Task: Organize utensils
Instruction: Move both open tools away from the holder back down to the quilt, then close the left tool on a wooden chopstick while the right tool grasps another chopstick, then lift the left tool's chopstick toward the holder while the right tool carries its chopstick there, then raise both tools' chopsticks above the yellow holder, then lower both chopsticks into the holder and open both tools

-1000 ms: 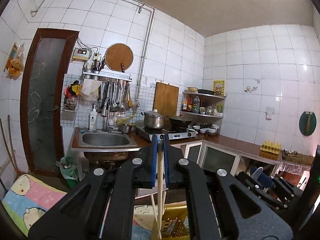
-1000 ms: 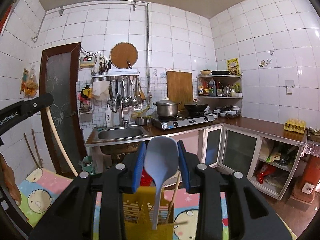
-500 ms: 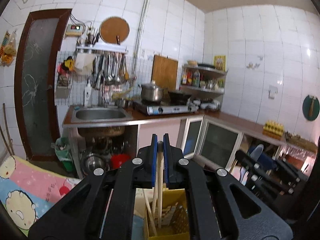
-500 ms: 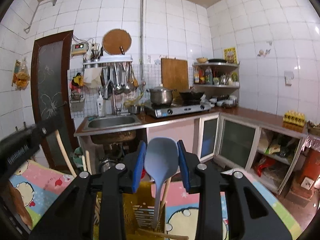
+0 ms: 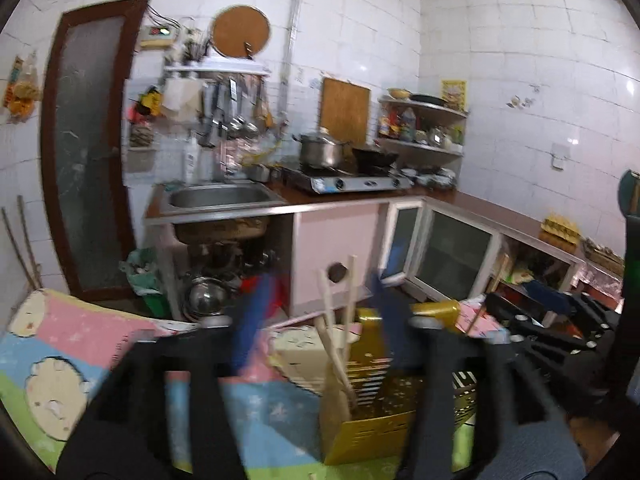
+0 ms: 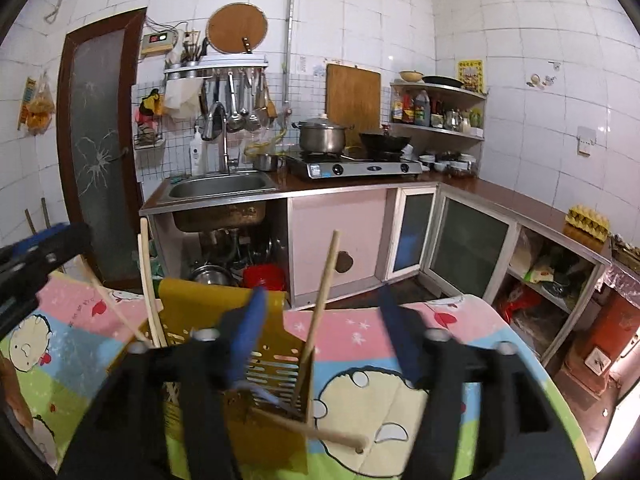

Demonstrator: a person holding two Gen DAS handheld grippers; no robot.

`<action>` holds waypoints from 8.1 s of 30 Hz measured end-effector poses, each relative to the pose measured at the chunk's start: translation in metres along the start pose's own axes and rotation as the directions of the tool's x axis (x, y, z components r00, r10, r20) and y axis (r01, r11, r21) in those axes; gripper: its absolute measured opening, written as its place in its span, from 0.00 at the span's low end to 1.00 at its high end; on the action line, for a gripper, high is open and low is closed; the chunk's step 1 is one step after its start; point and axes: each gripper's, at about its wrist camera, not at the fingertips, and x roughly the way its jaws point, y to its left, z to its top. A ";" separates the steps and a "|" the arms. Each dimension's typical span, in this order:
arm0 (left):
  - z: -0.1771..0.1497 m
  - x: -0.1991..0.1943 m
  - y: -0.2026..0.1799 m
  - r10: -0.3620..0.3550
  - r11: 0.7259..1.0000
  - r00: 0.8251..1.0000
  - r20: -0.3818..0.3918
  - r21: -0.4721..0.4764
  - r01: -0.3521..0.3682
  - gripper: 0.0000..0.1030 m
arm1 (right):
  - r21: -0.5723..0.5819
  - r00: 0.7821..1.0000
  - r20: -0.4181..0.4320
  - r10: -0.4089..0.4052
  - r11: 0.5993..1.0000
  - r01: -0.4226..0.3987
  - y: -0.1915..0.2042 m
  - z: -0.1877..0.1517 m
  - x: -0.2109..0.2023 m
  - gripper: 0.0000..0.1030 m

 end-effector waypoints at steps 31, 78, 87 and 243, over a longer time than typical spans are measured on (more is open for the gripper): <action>-0.136 -0.017 0.096 0.147 0.988 0.904 -0.402 0.015 -0.154 0.95 | 0.006 0.932 -0.361 0.027 1.000 -0.027 0.059 -0.150 -0.020 0.79; -0.174 0.044 -0.004 -0.003 1.000 0.798 -0.602 -0.019 -0.010 0.40 | 0.070 0.886 -0.463 0.028 0.998 0.006 -0.003 -0.170 -0.008 0.06; -0.163 0.054 -0.011 -0.013 1.000 0.795 -0.607 0.009 0.023 0.08 | 0.097 0.867 -0.495 0.059 0.995 -0.012 -0.007 -0.164 0.003 0.06; -0.050 -0.138 0.006 -0.039 0.997 0.998 0.039 0.072 0.037 0.03 | 0.074 0.989 0.146 0.022 0.997 -0.033 -0.011 -0.051 -0.163 0.06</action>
